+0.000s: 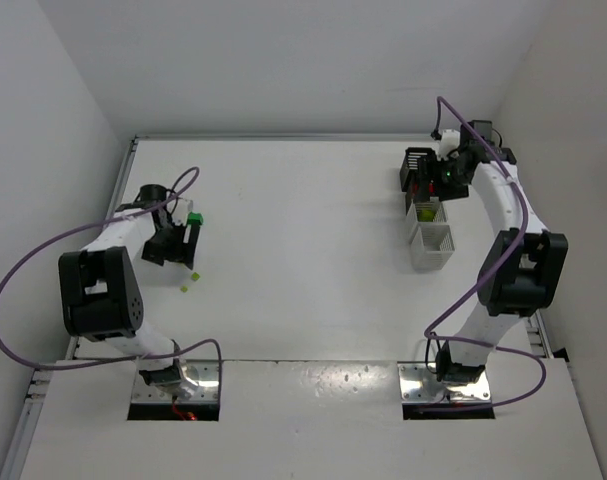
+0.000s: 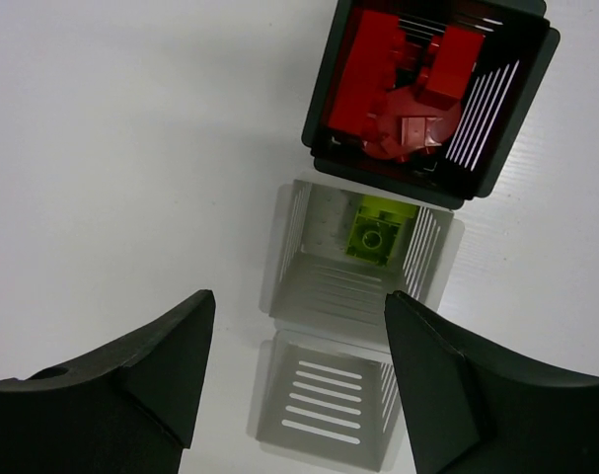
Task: Sort the legos into containers by color
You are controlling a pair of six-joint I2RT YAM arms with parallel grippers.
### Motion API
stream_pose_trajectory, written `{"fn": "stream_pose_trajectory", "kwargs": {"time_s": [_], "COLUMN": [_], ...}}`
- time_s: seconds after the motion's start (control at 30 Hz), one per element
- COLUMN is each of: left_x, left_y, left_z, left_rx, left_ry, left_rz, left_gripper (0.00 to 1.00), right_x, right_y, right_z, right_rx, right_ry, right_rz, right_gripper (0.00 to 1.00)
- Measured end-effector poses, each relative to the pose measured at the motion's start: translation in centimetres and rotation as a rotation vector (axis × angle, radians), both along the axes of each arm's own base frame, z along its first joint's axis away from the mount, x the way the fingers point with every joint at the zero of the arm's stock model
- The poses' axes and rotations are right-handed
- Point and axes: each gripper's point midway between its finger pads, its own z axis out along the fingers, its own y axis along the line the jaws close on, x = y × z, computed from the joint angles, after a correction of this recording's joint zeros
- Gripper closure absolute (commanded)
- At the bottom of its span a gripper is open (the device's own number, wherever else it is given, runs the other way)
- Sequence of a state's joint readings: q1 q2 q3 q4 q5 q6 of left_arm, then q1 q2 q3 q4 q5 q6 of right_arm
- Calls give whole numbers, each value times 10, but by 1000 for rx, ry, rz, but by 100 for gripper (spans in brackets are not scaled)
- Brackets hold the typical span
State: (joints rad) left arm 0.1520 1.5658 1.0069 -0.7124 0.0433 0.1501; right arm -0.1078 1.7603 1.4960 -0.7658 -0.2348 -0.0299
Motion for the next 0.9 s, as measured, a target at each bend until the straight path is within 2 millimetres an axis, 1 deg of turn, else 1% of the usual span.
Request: {"fn": "stream_pose_trajectory", "kwargs": {"time_s": [0.03, 0.07, 0.17, 0.23, 0.27, 0.33, 0.43, 0.47, 0.53, 0.63, 0.7, 0.73, 0.77, 0.8, 0.87, 0.9], "left_x": [0, 2, 6, 8, 10, 13, 22, 24, 27, 33, 37, 38, 39, 41, 44, 45], "left_y": [1, 2, 3, 4, 4, 5, 6, 6, 6, 7, 8, 7, 6, 4, -5, -13], "left_z": [-4, -7, -15, -21, -24, -30, -39, -42, -42, -40, -41, -41, -40, -40, -36, -31], "left_rx": [3, 6, 11, 11, 10, 8, 7, 6, 5, 7, 5, 0, -3, -18, -70, -119], "left_ry": [8, 11, 17, 24, 29, 42, 49, 50, 43, 25, 20, 20, 16, 9, -11, -28], "left_rz": [1, 2, 2, 2, 2, 6, 10, 12, 14, 19, 25, 24, 21, 13, -17, -44], "left_gripper": [21, 21, 26, 28, 31, 34, 40, 44, 45, 52, 63, 71, 74, 76, 76, 76], "right_x": [0, 0, -3, -6, -7, -9, -10, -11, -12, -16, -21, -23, -24, -27, -32, -36], "right_y": [1, 3, 7, 11, 13, 16, 19, 20, 22, 30, 37, 42, 46, 53, 66, 75], "right_z": [2, 4, 10, 13, 15, 17, 19, 19, 19, 19, 20, 21, 22, 24, 28, 30], "right_rx": [6, 12, 29, 43, 48, 57, 70, 74, 86, 123, 160, 181, 199, 227, 284, 319], "right_ry": [-4, -9, -24, -29, -32, -36, -41, -41, -39, -32, -26, -27, -26, -26, -19, -14], "right_rz": [4, 7, 19, 30, 35, 42, 53, 56, 62, 88, 115, 131, 146, 168, 212, 237], "right_gripper": [30, 30, 30, 30, 30, 30, 30, 30, 30, 30, 30, 30, 30, 31, 31, 31]}}
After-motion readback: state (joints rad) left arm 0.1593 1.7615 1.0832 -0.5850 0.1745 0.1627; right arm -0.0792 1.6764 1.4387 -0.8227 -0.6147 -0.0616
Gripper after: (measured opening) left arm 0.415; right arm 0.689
